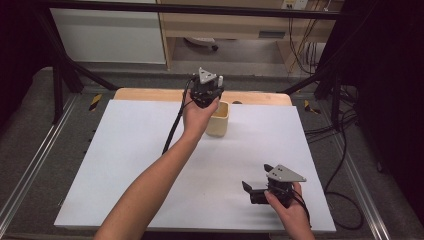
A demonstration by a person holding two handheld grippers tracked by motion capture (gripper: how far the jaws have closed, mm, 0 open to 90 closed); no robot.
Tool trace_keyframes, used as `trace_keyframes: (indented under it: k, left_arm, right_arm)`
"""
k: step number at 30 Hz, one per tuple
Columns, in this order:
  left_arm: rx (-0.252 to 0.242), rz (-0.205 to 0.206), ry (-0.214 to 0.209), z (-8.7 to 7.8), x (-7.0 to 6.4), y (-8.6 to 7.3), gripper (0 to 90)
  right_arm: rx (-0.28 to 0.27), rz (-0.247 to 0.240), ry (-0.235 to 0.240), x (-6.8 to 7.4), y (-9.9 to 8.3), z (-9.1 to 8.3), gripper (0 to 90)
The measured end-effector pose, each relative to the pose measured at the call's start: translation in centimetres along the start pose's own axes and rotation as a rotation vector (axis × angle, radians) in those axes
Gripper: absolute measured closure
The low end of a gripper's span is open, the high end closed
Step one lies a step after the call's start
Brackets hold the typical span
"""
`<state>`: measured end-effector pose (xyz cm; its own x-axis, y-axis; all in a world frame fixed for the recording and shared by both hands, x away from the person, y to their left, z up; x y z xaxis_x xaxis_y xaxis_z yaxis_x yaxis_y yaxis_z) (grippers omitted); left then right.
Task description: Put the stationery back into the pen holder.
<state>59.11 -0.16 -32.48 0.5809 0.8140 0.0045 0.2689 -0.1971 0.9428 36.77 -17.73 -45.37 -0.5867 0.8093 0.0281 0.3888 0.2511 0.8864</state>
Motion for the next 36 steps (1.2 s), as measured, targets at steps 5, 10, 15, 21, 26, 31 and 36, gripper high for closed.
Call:
trace_keyframes:
  k: [5, 10, 15, 21, 26, 31, 36]
  left_arm:
    - [0.008, 0.021, 0.0, 0.2, -0.1, -0.2, 78.4]
    - [0.02, 0.029, -0.007, 0.4, -0.2, -0.6, 78.5]
    - [0.024, 0.018, -0.001, 0.6, 0.0, -1.3, 78.5]
    - [0.039, 0.016, -0.013, 0.7, -0.4, -2.0, 78.4]
    - [0.05, 0.023, -0.023, 0.9, -0.7, -2.3, 78.4]
    - [0.055, 0.02, -0.023, 1.0, -0.8, -3.0, 78.4]
    - [0.075, 0.027, -0.015, 0.9, -0.5, -3.8, 78.4]
  right_arm:
    - [0.001, 0.0, 0.001, 0.0, 0.0, 0.0, 3.5]
    - [0.001, -0.003, 0.001, 0.1, 0.0, 0.1, 3.5]
    - [0.002, -0.003, 0.002, 0.1, 0.0, 0.2, 3.4]
    - [0.006, -0.011, 0.004, 0.2, -0.1, 0.1, 3.4]
    - [0.008, -0.015, 0.005, 0.2, -0.1, 0.2, 3.4]
    - [0.009, -0.01, 0.006, 0.2, -0.1, 0.2, 3.4]
    - [0.012, -0.013, 0.008, 0.3, -0.1, 0.3, 3.4]
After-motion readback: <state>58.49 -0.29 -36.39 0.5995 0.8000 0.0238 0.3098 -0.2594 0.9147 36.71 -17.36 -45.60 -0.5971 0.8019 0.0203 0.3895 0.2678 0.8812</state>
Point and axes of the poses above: each handheld gripper's, and its own axes: z roughly forward along the jaws, y roughly out of its top, x roughly to its left, the point moved 6 cm from there along z, roughly forward along the jaws, and after that the axes turned 1 degree about z, right-handed, at the moved point
